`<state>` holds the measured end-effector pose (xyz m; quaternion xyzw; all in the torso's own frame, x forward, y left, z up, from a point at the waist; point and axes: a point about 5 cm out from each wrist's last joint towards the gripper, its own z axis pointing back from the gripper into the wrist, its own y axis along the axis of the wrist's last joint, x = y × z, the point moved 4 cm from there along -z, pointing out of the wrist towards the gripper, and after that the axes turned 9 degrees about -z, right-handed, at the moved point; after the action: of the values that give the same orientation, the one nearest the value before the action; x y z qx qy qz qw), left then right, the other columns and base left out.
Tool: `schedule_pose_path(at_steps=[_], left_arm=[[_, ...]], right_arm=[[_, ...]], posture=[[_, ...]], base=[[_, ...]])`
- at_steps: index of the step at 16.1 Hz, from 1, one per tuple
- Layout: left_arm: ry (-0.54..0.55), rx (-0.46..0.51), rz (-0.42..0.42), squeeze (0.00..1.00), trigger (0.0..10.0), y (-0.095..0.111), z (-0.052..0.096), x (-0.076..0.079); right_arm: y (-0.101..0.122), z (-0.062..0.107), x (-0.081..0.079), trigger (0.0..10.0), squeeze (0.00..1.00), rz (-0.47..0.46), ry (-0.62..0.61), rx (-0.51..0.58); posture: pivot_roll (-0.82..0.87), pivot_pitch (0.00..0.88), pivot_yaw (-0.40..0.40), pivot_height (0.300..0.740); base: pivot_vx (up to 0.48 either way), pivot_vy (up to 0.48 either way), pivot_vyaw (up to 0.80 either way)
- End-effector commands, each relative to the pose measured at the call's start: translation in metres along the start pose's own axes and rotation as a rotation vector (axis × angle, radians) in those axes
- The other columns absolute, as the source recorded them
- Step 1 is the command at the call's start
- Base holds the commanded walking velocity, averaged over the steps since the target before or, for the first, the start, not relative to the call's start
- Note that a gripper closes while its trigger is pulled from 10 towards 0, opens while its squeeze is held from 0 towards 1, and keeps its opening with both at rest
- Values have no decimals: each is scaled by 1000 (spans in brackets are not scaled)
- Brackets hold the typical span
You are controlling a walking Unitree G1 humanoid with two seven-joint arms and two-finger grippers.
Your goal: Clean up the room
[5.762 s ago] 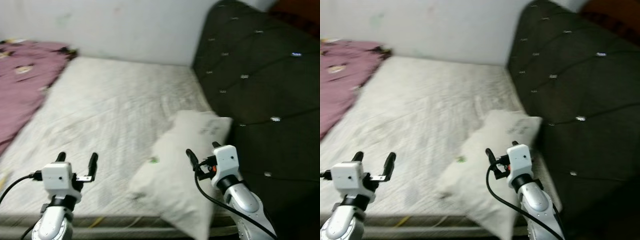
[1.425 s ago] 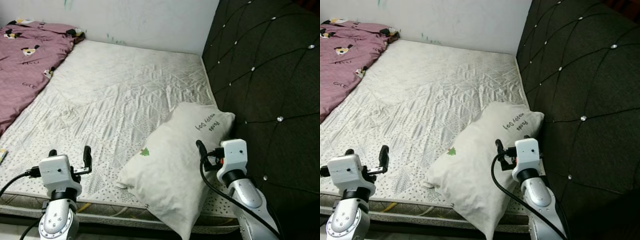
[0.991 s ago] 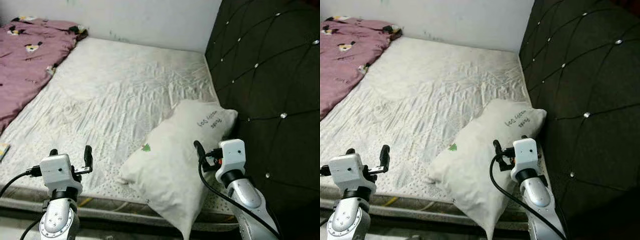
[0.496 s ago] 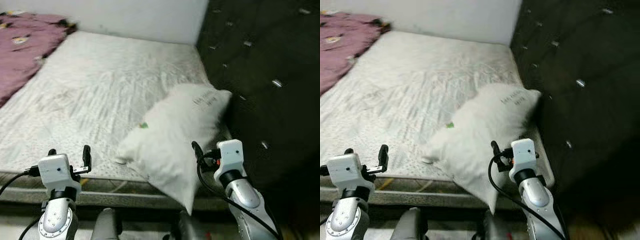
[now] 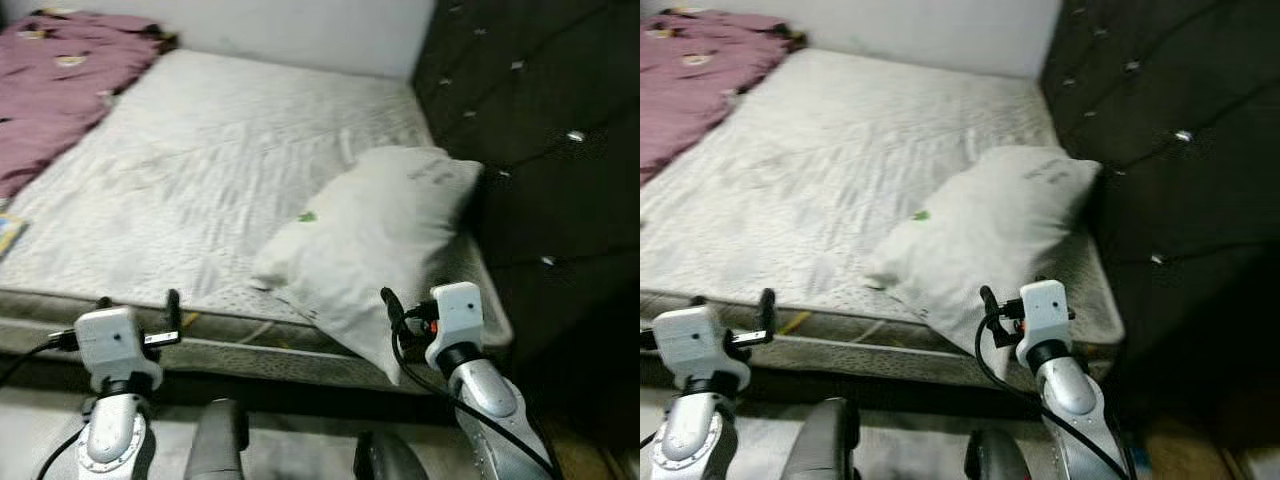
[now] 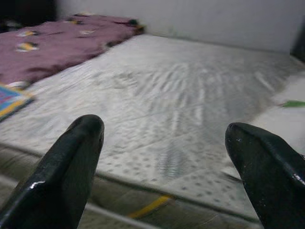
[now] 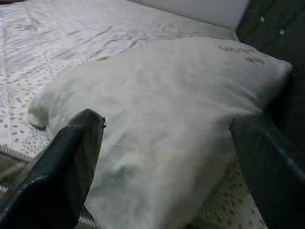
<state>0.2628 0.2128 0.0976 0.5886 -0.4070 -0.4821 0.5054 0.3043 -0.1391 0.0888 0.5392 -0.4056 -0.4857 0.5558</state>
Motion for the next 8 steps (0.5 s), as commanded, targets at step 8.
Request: schedule_pose_path(at_steps=[8], left_arm=[[-33,20,20,0,10000,4,1,6]], right_arm=[[3,0,2,10000,0,0,7,6]], posture=[[9,100,-105,608]], base=[[272,0,-120]])
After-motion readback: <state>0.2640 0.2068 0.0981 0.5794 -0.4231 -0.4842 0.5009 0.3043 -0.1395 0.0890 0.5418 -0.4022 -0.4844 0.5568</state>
